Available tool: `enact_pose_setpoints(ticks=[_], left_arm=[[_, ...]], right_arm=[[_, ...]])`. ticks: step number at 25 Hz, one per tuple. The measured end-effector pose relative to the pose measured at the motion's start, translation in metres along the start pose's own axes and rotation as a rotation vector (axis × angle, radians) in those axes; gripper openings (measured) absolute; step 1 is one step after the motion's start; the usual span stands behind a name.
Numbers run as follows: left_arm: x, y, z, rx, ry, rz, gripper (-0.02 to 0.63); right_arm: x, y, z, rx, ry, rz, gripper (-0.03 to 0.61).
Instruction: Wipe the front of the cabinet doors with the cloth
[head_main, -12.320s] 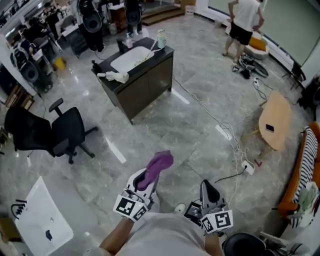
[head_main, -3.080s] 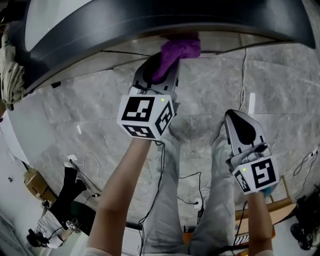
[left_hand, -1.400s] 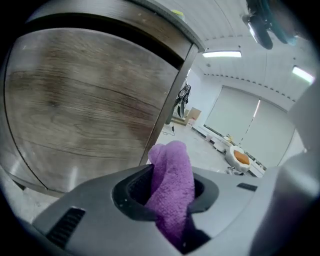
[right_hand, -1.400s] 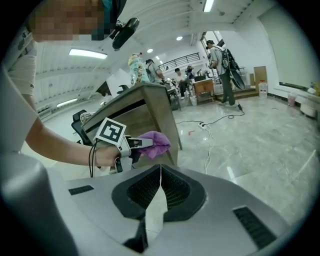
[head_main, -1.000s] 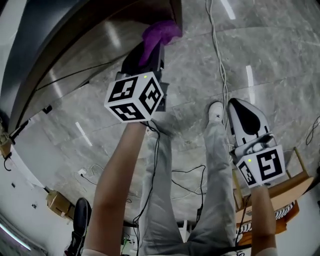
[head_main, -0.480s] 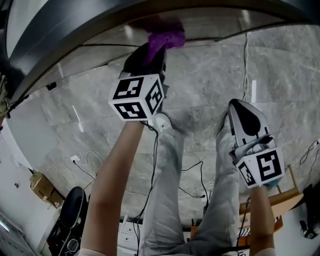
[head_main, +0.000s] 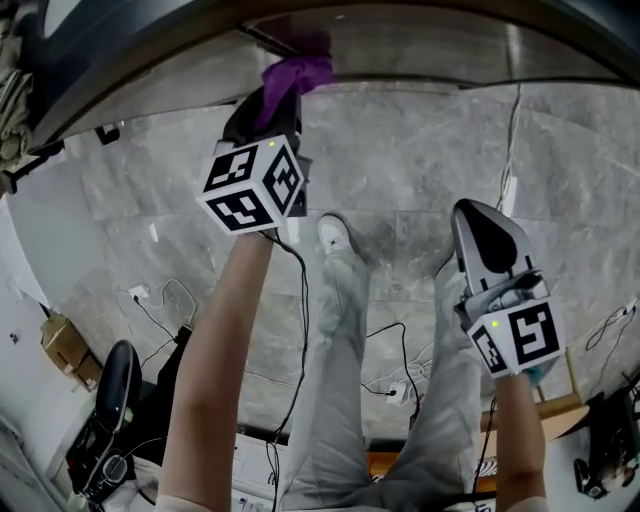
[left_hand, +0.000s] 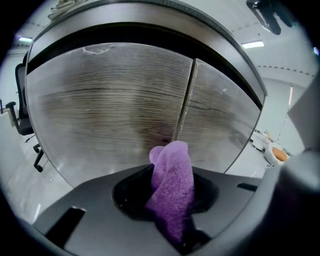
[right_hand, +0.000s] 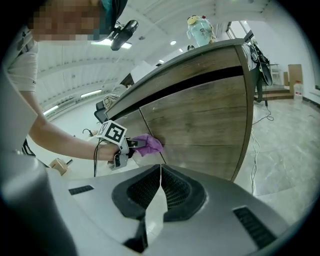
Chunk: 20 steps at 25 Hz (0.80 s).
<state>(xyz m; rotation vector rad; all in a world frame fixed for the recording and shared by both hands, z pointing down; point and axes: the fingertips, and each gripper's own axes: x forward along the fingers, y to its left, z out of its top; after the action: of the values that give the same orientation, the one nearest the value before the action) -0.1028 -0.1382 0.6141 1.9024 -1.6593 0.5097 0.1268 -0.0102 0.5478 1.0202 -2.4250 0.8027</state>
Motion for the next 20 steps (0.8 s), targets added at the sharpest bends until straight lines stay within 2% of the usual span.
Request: enact_pose_setpoints(ticks=[3, 5, 7, 10, 14, 17, 20], left_arm=[[-0.008, -0.016, -0.008, 0.002, 0.009, 0.011, 0.103], [-0.009, -0.043, -0.021, 0.017, 0.032, -0.009, 0.103], [-0.006, -0.085, -0.035, 0.044, 0.058, -0.062, 0.103], [0.004, -0.17, -0.054, 0.094, 0.09, -0.171, 0.103], [0.033, -0.275, -0.065, 0.137, 0.106, -0.287, 0.103], [0.06, -0.328, -0.07, 0.128, 0.114, -0.323, 0.103], [0.085, -0.354, -0.074, 0.133, 0.131, -0.313, 0.103]], right_arm=[[-0.012, -0.003, -0.002, -0.003, 0.001, 0.01, 0.028], [-0.025, -0.01, -0.002, -0.003, -0.001, 0.007, 0.028], [-0.041, -0.023, -0.002, -0.003, -0.004, 0.002, 0.028], [-0.074, -0.053, -0.006, -0.004, -0.002, -0.016, 0.028], [-0.12, -0.102, -0.019, 0.028, 0.001, -0.07, 0.028], [-0.154, -0.138, -0.041, 0.067, 0.012, -0.112, 0.028], [-0.184, -0.172, -0.068, 0.104, 0.02, -0.163, 0.028]])
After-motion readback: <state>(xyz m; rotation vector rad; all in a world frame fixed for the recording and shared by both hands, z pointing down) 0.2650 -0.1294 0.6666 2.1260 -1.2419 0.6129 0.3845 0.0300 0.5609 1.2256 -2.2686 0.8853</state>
